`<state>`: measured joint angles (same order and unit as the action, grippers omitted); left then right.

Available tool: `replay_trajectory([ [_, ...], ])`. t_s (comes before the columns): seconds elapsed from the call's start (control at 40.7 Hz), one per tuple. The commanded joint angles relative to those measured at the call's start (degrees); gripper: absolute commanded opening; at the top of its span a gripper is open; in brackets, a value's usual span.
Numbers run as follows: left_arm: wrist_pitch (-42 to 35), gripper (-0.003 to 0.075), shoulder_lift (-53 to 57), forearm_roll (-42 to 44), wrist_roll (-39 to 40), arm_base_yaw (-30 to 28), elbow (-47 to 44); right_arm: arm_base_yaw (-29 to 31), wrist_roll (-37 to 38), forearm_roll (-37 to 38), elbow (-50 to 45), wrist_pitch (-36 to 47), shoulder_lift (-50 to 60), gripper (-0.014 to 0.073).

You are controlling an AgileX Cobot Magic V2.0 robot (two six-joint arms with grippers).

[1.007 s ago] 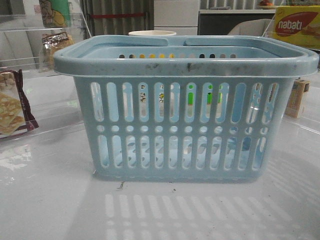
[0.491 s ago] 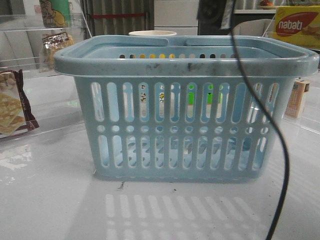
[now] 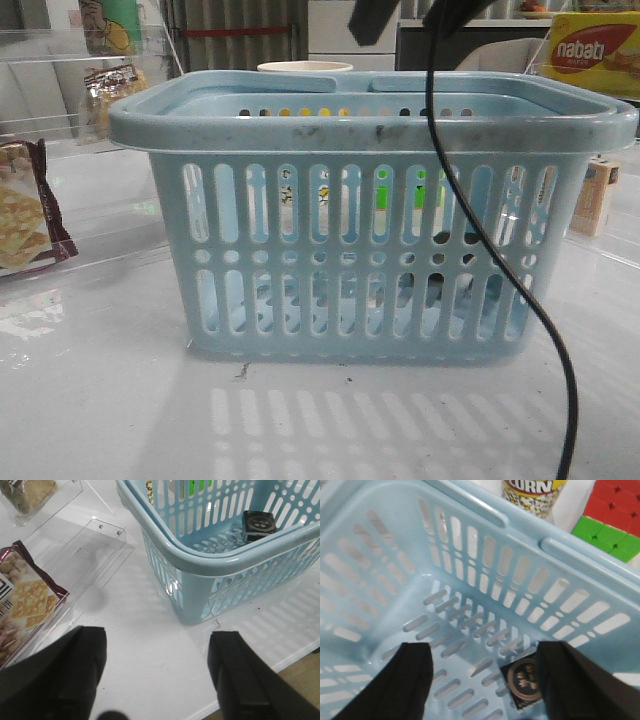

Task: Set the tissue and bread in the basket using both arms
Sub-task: 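Carry the box over the basket and release it inside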

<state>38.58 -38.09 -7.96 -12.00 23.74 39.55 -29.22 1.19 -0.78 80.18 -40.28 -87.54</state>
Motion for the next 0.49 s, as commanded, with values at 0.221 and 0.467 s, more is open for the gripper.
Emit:
replay_trajectory([
  [0.221,-4.4,0.0496,-0.3,-0.5,0.0,0.4,1.6,-1.8,-0.3,2.5,-13.9,6.4,21.1,0.0547],
  [0.467,-4.4,0.0496,-0.3,-0.5,0.0,0.4,1.6,-1.8,-0.2,2.7,-25.8,5.3,35.5,0.0547],
])
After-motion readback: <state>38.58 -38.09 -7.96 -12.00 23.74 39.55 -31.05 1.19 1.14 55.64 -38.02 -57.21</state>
